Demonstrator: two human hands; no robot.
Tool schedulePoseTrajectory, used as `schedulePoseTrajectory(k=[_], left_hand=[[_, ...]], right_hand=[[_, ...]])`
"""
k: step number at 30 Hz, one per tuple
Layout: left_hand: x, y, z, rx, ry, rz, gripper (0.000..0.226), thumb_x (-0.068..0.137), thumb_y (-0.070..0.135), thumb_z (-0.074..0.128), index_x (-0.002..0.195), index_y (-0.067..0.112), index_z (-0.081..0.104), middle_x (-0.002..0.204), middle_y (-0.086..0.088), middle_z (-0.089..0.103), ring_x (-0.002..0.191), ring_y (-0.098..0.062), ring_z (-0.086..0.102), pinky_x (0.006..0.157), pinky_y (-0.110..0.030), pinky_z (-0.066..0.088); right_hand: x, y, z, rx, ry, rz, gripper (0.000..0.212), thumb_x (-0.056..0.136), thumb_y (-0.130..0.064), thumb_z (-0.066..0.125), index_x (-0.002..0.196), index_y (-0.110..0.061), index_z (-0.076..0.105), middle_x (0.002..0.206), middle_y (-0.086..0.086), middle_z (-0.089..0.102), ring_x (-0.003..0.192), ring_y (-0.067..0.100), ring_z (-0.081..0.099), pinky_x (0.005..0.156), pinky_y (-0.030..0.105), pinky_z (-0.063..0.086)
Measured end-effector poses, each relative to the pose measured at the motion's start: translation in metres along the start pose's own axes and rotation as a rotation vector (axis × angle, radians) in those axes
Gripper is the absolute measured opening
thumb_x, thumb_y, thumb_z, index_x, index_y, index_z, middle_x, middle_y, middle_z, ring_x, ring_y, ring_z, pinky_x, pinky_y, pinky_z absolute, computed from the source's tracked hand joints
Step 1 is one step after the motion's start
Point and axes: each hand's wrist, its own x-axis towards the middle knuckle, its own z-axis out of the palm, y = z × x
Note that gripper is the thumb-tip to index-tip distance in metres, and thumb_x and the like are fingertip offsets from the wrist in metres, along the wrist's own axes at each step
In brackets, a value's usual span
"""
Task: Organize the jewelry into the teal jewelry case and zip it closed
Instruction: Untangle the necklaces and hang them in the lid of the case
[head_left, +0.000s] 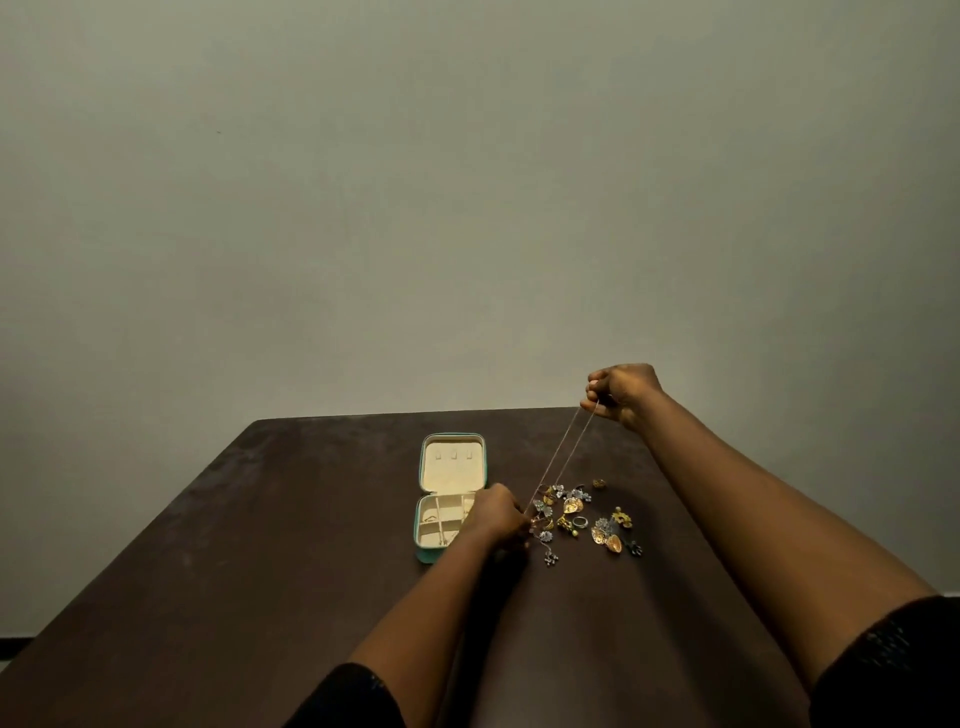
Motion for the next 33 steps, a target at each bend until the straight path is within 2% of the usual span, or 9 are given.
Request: schedulePoseTrajectory(k=[3,7,11,13,16,20,26,29,33], left_hand=[[0.007,-0.009,0.000,0.068,0.037,-0.060,0.018,0.084,0.010,0.064,0.097,-0.001,0.070,0.097,-0.016,0.071,0.088,-0.023,0.069,0.080,-0.032,0.057],[0.010,-0.018,-0.007,0.160,0.082,-0.102,0.019,0.079,0.010,0.067,0.095,-0.001,0.068,0.098,-0.016,0.069,0.090,-0.027,0.067,0.074,-0.032,0.053],[0.011,-0.031,-0.015,0.161,0.132,-0.169,0.021,0.081,0.012,0.064,0.100,0.003,0.065,0.101,-0.014,0.066,0.092,-0.025,0.064,0.074,-0.033,0.052],[0.011,-0.034,-0.021,0.041,0.117,-0.177,0.010,0.085,0.010,0.061,0.089,0.003,0.068,0.087,-0.011,0.069,0.077,-0.019,0.066,0.063,-0.026,0.053],[0.004,-0.029,-0.027,-0.395,0.067,-0.232,0.020,0.094,0.000,0.047,0.077,0.004,0.058,0.071,-0.011,0.059,0.056,-0.014,0.055,0.043,-0.018,0.044],[-0.002,-0.023,-0.028,-0.768,0.022,-0.339,0.032,0.098,0.004,0.031,0.071,0.011,0.048,0.072,-0.008,0.050,0.062,-0.016,0.047,0.056,-0.023,0.037],[0.002,-0.023,-0.024,-1.007,0.014,-0.296,0.025,0.098,0.015,0.041,0.076,0.012,0.052,0.075,-0.005,0.053,0.066,-0.014,0.048,0.063,-0.025,0.040],[0.002,-0.023,-0.024,-1.161,0.014,-0.246,0.010,0.095,0.018,0.051,0.086,0.015,0.053,0.085,-0.008,0.061,0.077,-0.016,0.057,0.071,-0.028,0.046],[0.006,-0.025,-0.021,-1.154,0.048,-0.230,0.018,0.090,-0.003,0.054,0.080,0.012,0.049,0.083,-0.007,0.063,0.076,-0.013,0.061,0.062,-0.024,0.052]], right_hand=[[0.000,0.006,0.000,-0.020,-0.032,0.019,0.027,0.089,0.014,0.042,0.071,-0.002,0.054,0.069,0.011,0.051,0.058,0.017,0.051,0.061,0.034,0.056],[0.001,0.016,0.005,-0.070,-0.066,0.051,0.028,0.089,0.015,0.040,0.071,-0.002,0.053,0.068,0.011,0.050,0.058,0.016,0.051,0.046,0.028,0.055],[0.002,0.022,0.014,-0.071,-0.074,0.052,0.027,0.089,0.015,0.041,0.071,-0.002,0.053,0.068,0.012,0.051,0.059,0.016,0.052,0.047,0.027,0.055],[0.003,0.023,0.019,-0.067,-0.076,0.045,0.028,0.089,0.014,0.041,0.071,-0.002,0.053,0.069,0.011,0.052,0.059,0.016,0.052,0.051,0.028,0.055],[0.007,0.023,0.025,-0.059,-0.054,0.023,0.029,0.090,0.013,0.040,0.070,-0.004,0.053,0.067,0.010,0.052,0.057,0.016,0.051,0.049,0.027,0.054],[0.011,0.021,0.027,-0.069,-0.034,0.004,0.029,0.090,0.013,0.042,0.070,-0.005,0.053,0.069,0.011,0.054,0.057,0.017,0.053,0.052,0.031,0.052],[0.011,0.016,0.026,-0.022,-0.020,-0.049,0.026,0.087,0.014,0.046,0.070,-0.005,0.053,0.071,0.011,0.055,0.060,0.017,0.054,0.058,0.033,0.055],[0.014,0.013,0.022,-0.013,-0.009,-0.073,0.024,0.085,0.014,0.049,0.070,-0.004,0.054,0.070,0.012,0.055,0.059,0.018,0.055,0.055,0.032,0.054],[0.017,0.012,0.018,-0.074,0.013,-0.081,0.019,0.081,0.013,0.056,0.067,0.000,0.054,0.069,0.017,0.056,0.057,0.021,0.057,0.052,0.030,0.053]])
